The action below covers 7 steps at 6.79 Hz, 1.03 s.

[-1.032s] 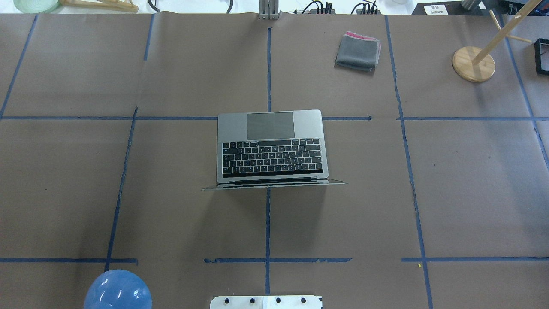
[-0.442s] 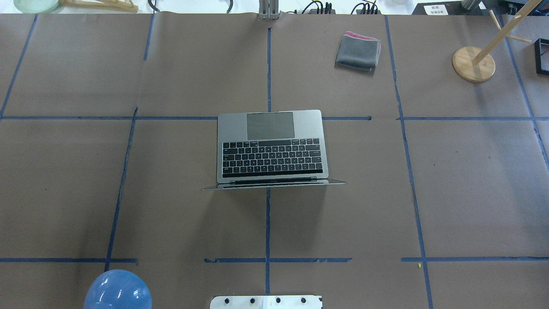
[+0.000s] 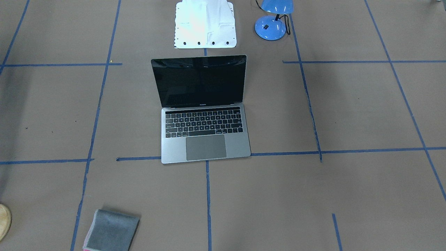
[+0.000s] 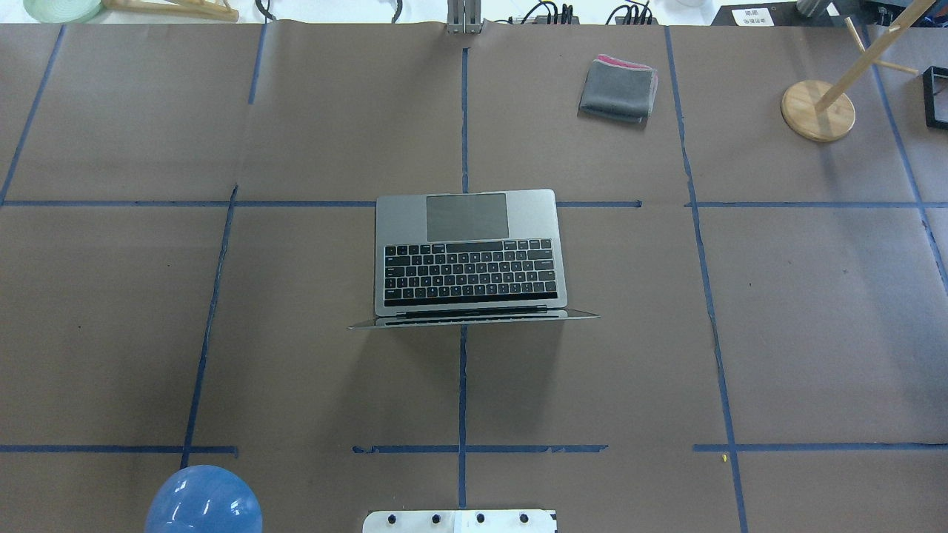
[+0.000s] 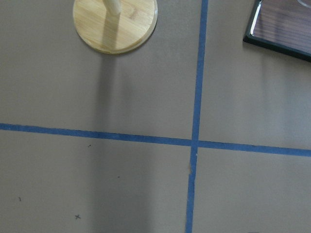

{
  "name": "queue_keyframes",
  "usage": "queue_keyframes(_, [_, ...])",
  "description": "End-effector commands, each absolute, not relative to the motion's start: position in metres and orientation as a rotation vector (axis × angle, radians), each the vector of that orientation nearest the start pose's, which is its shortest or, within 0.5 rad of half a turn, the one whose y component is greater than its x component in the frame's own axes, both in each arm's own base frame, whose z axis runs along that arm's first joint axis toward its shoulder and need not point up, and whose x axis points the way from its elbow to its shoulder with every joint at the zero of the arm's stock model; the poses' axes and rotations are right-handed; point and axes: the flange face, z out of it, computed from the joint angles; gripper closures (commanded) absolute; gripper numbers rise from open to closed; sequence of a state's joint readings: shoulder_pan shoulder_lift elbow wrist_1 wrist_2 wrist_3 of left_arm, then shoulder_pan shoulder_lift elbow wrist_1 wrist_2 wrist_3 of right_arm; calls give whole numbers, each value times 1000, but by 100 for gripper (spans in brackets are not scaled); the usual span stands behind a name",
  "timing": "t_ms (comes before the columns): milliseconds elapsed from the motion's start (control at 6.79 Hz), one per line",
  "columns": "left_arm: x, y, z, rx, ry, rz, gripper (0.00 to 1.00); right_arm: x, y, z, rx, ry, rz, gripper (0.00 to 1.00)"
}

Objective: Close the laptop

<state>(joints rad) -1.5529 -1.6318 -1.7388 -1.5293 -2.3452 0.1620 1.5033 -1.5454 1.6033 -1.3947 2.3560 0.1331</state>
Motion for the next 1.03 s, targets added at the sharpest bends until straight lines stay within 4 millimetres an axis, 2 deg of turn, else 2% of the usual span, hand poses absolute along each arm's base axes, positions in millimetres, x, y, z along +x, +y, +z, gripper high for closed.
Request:
queue_keyframes(0, [-47,-527,528,265,772,176,0,-2,-523,576,184,-842,26,0])
queue_keyframes(147, [-23,-529,519,291,783,199,0,-24,-523,558,202,-875,50,0])
queue_keyframes(442, [43,-530,508,278,828,205,0,-80,-514,512,194,-965,103,0])
queue_keyframes(737, [104,-522,493,267,891,193,0,-131,-490,459,143,-1030,121,0])
queue_keyframes(884, [133,-514,484,231,951,182,0,-160,-470,438,118,-1052,101,0])
